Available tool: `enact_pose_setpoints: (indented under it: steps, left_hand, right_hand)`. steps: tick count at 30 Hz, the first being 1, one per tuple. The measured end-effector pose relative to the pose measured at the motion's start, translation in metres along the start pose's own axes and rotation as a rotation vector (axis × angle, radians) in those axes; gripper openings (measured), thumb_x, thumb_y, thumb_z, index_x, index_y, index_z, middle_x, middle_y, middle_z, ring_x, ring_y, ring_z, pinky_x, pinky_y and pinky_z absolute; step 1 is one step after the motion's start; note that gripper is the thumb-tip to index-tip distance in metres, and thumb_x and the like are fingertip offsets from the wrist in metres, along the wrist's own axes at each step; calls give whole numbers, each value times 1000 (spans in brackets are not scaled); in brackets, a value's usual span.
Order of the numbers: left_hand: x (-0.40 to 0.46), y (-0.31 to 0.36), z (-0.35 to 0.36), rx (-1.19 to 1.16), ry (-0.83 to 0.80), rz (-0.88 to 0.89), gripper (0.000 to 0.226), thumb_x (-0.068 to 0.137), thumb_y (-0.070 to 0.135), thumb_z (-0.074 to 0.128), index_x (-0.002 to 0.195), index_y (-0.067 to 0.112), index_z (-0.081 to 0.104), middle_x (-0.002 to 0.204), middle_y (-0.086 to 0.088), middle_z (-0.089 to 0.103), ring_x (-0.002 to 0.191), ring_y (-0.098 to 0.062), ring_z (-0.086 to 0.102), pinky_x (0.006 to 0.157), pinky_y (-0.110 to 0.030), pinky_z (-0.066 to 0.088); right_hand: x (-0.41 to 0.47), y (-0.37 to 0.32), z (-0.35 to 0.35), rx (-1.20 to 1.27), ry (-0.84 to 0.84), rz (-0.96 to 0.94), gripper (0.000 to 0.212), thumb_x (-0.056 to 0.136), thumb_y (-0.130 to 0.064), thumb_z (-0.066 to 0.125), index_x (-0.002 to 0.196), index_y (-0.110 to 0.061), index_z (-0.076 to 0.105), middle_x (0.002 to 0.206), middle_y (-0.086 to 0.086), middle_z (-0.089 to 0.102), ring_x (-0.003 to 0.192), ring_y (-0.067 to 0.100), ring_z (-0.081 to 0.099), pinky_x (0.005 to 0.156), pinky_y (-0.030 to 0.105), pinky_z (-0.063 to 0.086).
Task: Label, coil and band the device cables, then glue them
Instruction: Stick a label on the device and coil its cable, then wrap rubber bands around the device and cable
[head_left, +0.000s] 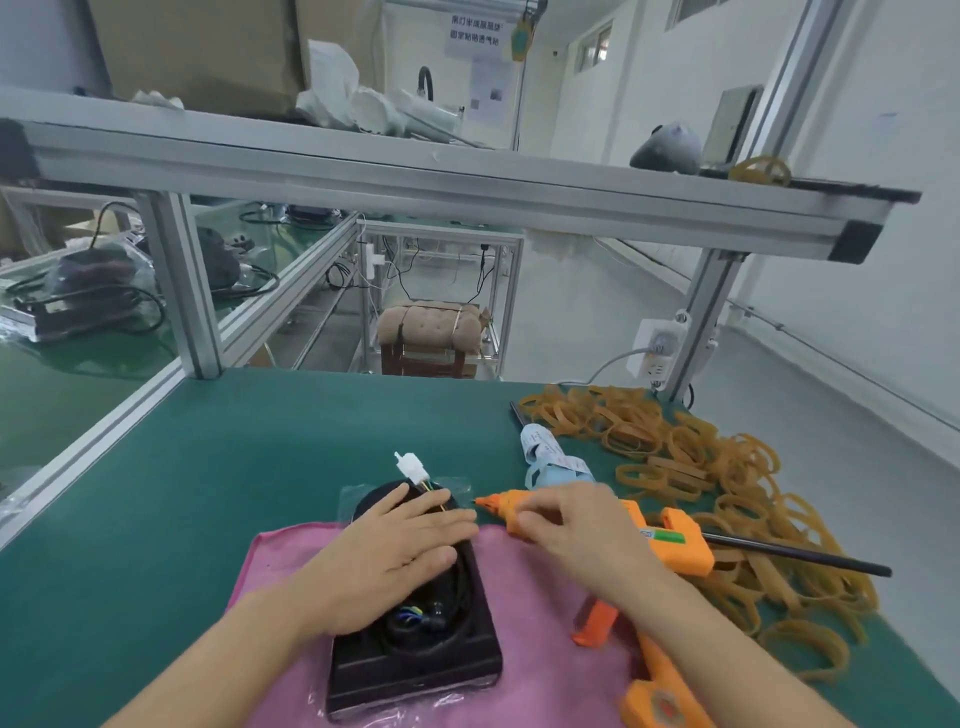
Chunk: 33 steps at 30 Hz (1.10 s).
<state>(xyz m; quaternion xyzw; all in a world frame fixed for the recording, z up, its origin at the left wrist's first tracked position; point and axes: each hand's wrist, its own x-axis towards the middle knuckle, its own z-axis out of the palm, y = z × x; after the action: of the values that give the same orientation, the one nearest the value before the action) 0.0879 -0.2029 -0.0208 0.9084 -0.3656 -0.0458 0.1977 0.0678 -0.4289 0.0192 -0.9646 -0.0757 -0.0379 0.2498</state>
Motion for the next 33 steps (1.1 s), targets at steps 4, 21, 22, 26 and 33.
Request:
enact_pose_setpoints:
  steps: [4,21,22,26,33]
  left_hand:
    - [-1,1,1,33,-4,20,55,93,56,17,145,45,29,148,40,15,138,18,-9,115,-18,-16]
    - [-8,-3,-8,-489,735,-525,26,87,24,70,110,33,62,117,17,58,110,-1,50,82,-2,34]
    - [-8,-5,-6,-431,690,-592,32,86,29,70,117,30,61,119,14,56,110,-5,50,82,-7,35]
    - [-3,-5,3,-332,597,-700,46,89,39,65,131,23,56,130,6,52,122,-16,48,98,-31,40]
    - [1,-9,2,-747,516,-917,39,84,37,71,109,8,65,108,-4,70,99,-23,66,92,-39,51]
  right_hand:
    - [39,53,-30,-349,218,202,25,95,-18,50,102,-20,74,107,-1,69,99,21,62,76,31,49]
    - [57,58,-30,450,399,333,33,89,-23,52,59,-10,45,57,4,49,58,18,45,63,35,38]
    - [53,46,-28,628,369,348,31,89,-21,51,61,-9,50,57,6,54,58,19,49,66,36,43]
    - [43,4,-10,1153,140,376,23,92,-8,53,70,-8,58,53,3,55,47,14,53,51,26,50]
    - [37,-32,14,1865,-287,391,30,93,5,32,105,5,60,82,15,72,67,24,71,60,34,60]
